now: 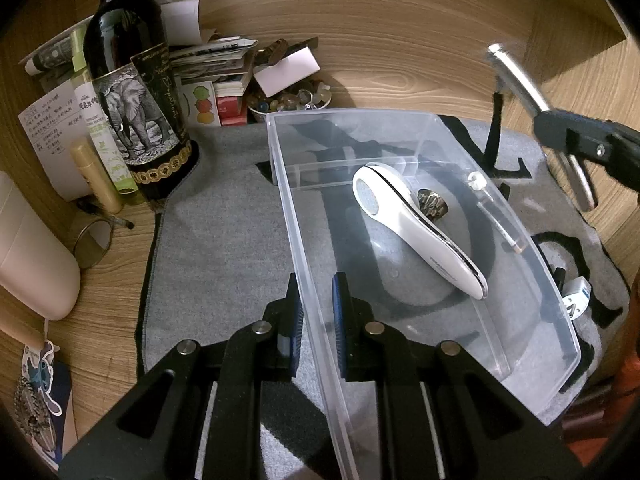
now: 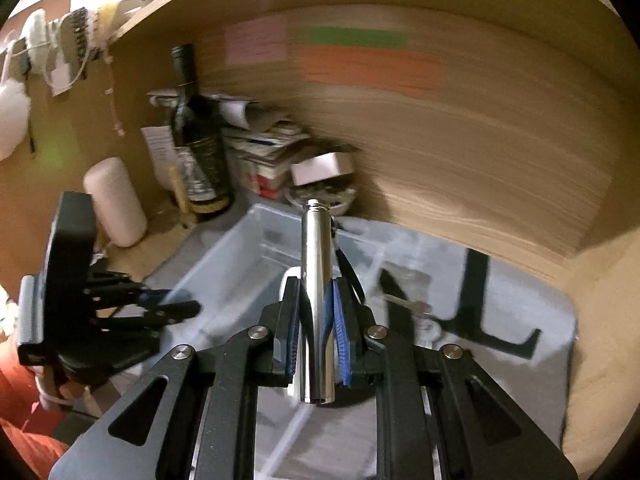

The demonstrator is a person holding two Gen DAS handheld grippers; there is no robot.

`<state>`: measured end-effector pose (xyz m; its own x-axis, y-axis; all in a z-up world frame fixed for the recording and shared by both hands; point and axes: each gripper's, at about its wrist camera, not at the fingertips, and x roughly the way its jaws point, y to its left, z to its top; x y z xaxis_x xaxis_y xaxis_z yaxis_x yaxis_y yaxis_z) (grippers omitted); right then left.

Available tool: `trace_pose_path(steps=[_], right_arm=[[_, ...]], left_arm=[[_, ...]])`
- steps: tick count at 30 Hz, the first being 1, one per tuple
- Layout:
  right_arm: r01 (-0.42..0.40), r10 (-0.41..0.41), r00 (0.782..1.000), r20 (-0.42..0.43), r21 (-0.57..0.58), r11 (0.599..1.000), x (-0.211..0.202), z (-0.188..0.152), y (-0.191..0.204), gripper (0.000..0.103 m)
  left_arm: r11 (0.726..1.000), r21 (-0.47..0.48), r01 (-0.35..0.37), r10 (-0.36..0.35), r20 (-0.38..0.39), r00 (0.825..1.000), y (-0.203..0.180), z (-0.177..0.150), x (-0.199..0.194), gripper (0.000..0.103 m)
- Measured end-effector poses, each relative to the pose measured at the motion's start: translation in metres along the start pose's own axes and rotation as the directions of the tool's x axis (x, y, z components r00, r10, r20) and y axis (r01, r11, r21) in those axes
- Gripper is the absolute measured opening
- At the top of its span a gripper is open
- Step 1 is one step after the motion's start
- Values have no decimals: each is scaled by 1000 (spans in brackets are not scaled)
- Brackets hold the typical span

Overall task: Organize rigid objects
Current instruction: 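Carry the silver cylinder into the clear box and release it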

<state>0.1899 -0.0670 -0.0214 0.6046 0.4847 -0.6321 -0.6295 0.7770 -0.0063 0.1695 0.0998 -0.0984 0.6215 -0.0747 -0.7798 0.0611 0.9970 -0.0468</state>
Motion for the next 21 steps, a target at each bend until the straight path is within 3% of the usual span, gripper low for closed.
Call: trace_pose_path(steps=[10, 21], right_arm=[[-84, 79, 991, -111, -33, 996, 39, -10, 30, 14], [-127, 105, 953, -284, -59, 990, 83, -24, 43, 14]], left_arm=[[1000, -12, 10, -9, 6, 1000, 2, 0, -1, 13], [1000, -15, 19, -19, 13, 1000, 3, -2, -2, 13]])
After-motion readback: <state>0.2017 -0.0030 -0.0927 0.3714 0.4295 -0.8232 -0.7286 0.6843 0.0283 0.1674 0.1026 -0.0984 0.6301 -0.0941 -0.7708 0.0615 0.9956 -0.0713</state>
